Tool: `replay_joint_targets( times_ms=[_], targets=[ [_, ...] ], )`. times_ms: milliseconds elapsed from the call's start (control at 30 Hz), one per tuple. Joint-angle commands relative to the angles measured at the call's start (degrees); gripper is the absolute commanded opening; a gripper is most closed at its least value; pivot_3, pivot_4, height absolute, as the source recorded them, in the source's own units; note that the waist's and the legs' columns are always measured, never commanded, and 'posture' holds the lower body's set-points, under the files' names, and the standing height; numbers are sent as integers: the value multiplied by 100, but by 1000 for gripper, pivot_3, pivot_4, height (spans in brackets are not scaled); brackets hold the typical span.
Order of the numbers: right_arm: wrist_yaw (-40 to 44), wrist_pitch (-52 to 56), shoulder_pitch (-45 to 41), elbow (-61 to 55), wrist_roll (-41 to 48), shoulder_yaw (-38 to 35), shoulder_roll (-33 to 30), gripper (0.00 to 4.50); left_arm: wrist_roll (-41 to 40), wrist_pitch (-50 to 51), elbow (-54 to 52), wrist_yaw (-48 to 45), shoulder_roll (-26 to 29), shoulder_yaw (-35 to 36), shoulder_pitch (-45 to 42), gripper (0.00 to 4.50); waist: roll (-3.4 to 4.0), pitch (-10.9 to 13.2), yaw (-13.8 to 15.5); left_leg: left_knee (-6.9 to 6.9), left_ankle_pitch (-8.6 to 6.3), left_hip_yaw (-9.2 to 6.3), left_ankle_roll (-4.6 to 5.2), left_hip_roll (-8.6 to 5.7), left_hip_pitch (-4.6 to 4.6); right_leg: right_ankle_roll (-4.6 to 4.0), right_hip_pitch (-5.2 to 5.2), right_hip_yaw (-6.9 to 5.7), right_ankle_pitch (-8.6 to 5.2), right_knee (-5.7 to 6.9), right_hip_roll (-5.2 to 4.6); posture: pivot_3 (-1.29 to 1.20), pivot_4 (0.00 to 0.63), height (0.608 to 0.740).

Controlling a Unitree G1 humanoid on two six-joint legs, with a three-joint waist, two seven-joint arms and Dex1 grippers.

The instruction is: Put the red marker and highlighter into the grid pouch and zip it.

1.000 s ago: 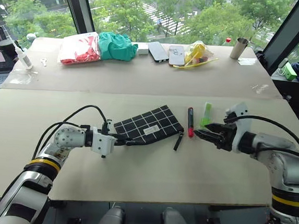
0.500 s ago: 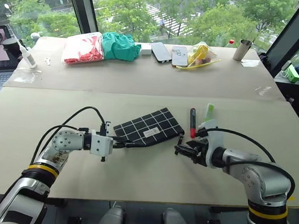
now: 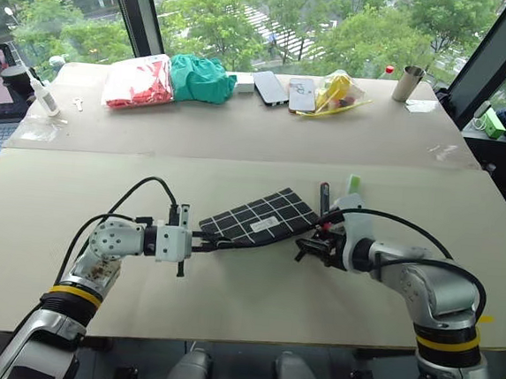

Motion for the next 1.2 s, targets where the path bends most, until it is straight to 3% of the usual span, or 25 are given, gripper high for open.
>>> replay_joint_targets(
  times_ms=[33,100,200,367,433,600,667,800,900,1000,1200],
  targets=[
    [14,-185,-24,-117,-18,46,-105,3133,-262,235,-339,42,-36,232,18,0,0,0,7,0,0,-1,0,0,0,0,0,-1,0,0,0,0,150,740],
    [47,-246,-9,-130,-36,106,-179,3133,-184,247,-330,60,-34,251,13,0,0,0,4,0,0,0,0,0,0,0,0,0,0,0,0,0,150,740],
    [96,-348,-16,-121,-26,147,-256,2429,-112,261,-313,87,-47,286,11,0,0,0,1,0,0,1,0,0,0,0,0,0,0,-1,0,0,150,740],
    [234,-463,-194,-164,66,145,-366,567,-56,265,-323,134,-68,316,16,0,0,0,3,0,0,1,0,0,0,0,1,0,0,-3,0,0,150,740],
    [286,-460,-287,-223,109,161,-379,25,-39,264,-325,144,-76,319,17,0,0,0,2,0,0,1,0,0,0,0,1,0,0,-3,0,0,150,740],
    [674,-248,-601,-707,559,366,-335,25,7,260,-330,153,-112,297,16,0,0,0,2,0,0,1,0,1,0,0,0,0,0,-3,0,0,150,740],
    [1029,-342,-597,-1017,627,778,-589,25,15,269,-338,150,-136,290,9,0,0,0,4,0,0,-1,0,1,-1,0,0,-1,0,-4,0,0,150,740],
    [1212,-917,-569,-779,-160,1969,-1180,25,21,275,-338,148,-180,295,-19,0,0,0,36,2,0,-2,0,1,-2,0,6,-5,0,-14,0,0,150,740],
    [1216,-1389,-630,-276,-656,2470,-1287,25,6,304,-386,168,-210,306,-19,0,0,0,35,3,0,0,0,0,-2,0,5,-4,0,-15,0,0,150,740],
    [1230,-1662,-855,292,-865,2423,-1147,25,-14,355,-481,183,-223,341,36,0,-2,-1,3,3,0,3,0,3,3,0,8,-2,0,-14,2,0,150,740],
    [1770,-1755,-1132,283,-551,2128,-995,25,-8,402,-591,201,-205,396,155,0,-2,-1,1,1,0,0,0,4,4,0,7,-2,0,-12,3,0,150,740]
  ],
)
